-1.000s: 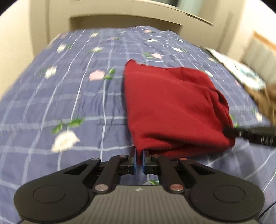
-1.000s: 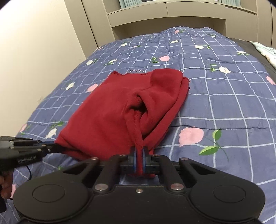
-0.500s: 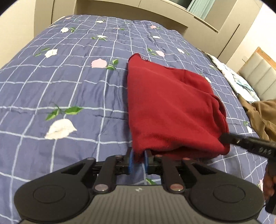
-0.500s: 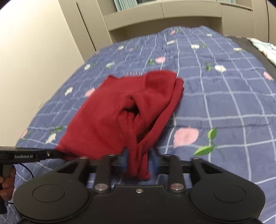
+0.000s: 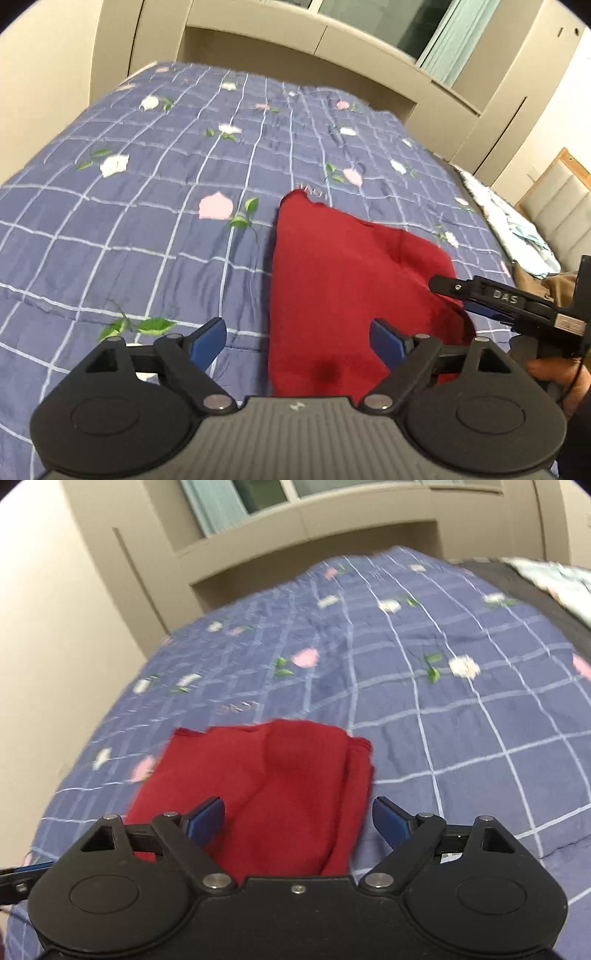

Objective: Fold small clothes

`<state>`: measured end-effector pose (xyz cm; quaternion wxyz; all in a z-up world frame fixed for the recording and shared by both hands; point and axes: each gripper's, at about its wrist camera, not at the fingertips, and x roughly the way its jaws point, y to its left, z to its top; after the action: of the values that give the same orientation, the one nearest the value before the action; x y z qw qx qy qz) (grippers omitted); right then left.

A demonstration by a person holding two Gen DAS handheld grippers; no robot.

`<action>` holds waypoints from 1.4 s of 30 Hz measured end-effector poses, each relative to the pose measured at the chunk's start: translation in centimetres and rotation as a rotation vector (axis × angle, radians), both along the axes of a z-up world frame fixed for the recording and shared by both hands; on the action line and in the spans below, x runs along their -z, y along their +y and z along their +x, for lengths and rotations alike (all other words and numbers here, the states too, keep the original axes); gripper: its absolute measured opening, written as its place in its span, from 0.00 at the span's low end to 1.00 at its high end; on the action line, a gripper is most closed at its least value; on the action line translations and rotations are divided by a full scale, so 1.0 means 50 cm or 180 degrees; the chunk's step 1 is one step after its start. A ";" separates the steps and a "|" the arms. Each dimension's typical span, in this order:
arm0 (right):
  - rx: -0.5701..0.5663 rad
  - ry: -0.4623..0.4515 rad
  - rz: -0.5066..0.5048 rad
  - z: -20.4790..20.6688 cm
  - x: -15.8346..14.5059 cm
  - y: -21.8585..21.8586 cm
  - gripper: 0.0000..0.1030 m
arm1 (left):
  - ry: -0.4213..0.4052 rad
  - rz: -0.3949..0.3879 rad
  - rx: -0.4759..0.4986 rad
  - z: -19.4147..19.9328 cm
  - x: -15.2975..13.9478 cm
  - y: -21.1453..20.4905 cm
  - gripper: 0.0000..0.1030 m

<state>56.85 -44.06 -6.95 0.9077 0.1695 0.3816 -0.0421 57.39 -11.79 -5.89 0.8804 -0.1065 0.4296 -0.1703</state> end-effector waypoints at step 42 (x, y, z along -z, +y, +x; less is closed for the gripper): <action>-0.0130 -0.0009 0.0877 -0.048 0.051 -0.006 0.77 | 0.0565 0.0201 0.0499 0.148 0.085 -0.095 0.92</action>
<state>54.44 -44.34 -9.48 0.8770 0.2848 0.3858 0.0294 64.81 -16.55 -10.11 0.8258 -0.0594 0.5180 -0.2148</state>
